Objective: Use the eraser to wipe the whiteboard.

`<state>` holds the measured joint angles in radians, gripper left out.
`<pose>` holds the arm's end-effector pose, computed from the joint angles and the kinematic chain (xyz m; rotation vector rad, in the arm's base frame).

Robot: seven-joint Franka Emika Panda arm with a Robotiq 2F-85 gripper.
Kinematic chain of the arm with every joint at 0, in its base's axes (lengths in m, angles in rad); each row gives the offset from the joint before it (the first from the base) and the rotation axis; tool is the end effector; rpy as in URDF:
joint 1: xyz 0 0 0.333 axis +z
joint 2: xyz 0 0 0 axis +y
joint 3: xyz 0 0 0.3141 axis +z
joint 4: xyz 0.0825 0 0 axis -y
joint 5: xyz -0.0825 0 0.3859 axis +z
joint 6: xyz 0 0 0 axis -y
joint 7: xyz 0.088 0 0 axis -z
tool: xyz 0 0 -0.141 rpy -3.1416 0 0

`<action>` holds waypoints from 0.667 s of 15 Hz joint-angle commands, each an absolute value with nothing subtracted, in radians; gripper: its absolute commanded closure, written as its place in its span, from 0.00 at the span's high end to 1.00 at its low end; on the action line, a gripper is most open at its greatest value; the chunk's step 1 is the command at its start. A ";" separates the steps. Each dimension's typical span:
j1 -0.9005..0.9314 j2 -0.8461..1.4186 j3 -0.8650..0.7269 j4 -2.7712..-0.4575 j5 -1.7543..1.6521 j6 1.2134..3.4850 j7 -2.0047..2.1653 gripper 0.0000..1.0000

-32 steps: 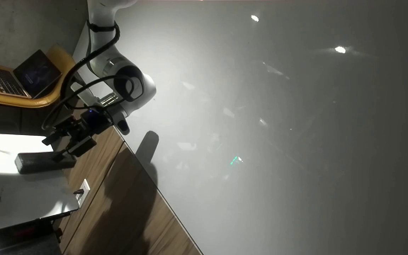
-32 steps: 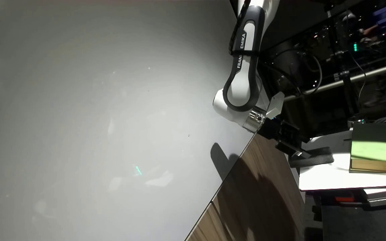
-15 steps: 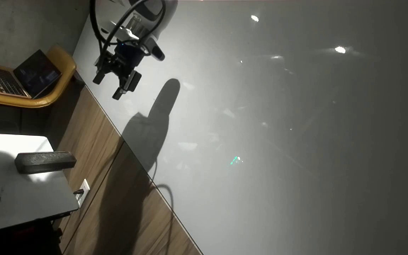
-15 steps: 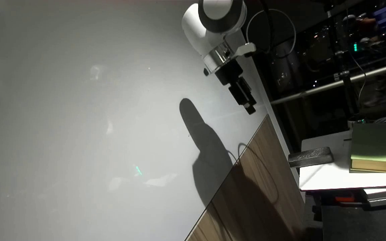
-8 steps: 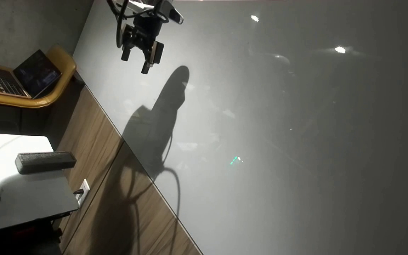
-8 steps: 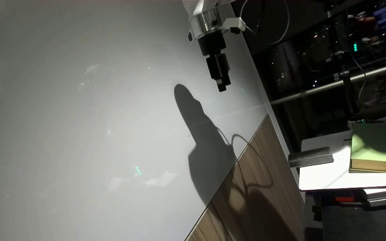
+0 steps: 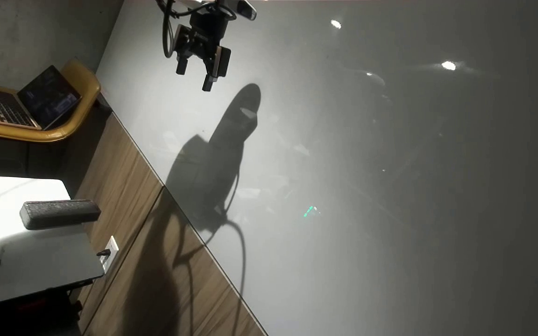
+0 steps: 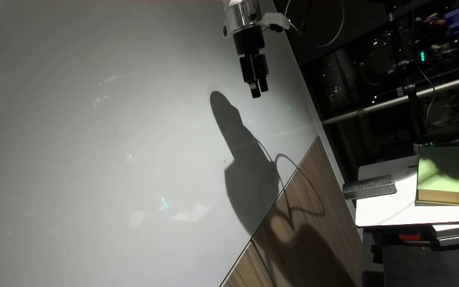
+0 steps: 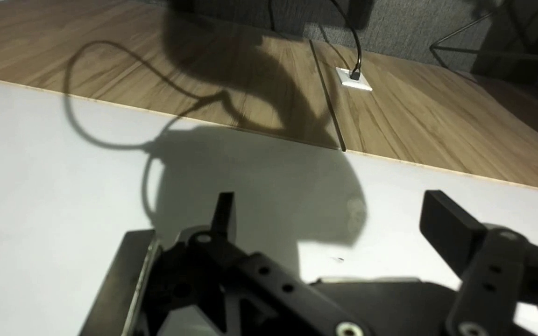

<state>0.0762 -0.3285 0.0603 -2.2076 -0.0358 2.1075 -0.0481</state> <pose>0.4828 0.0653 0.5008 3.0638 0.3049 0.3552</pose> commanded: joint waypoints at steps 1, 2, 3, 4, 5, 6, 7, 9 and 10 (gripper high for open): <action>0.071 -0.328 0.054 -2.206 -0.035 2.106 -0.049 1.00; 0.067 -0.328 0.047 -2.206 -0.035 2.106 -0.051 1.00; 0.064 -0.328 0.042 -2.206 -0.034 2.106 -0.051 1.00; 0.063 -0.328 0.041 -2.206 -0.034 2.106 -0.052 1.00; 0.063 -0.328 0.040 -2.206 -0.034 2.106 -0.052 1.00; 0.064 -0.328 0.041 -2.206 -0.034 2.106 -0.052 1.00; 0.064 -0.328 0.041 -2.206 -0.034 2.106 -0.052 1.00; 0.063 -0.328 0.041 -2.206 -0.034 2.106 -0.052 1.00; 0.064 -0.328 0.041 -2.206 -0.034 2.106 -0.052 1.00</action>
<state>0.0679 -0.3287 0.0364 -2.2078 -0.0358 2.1078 -0.0507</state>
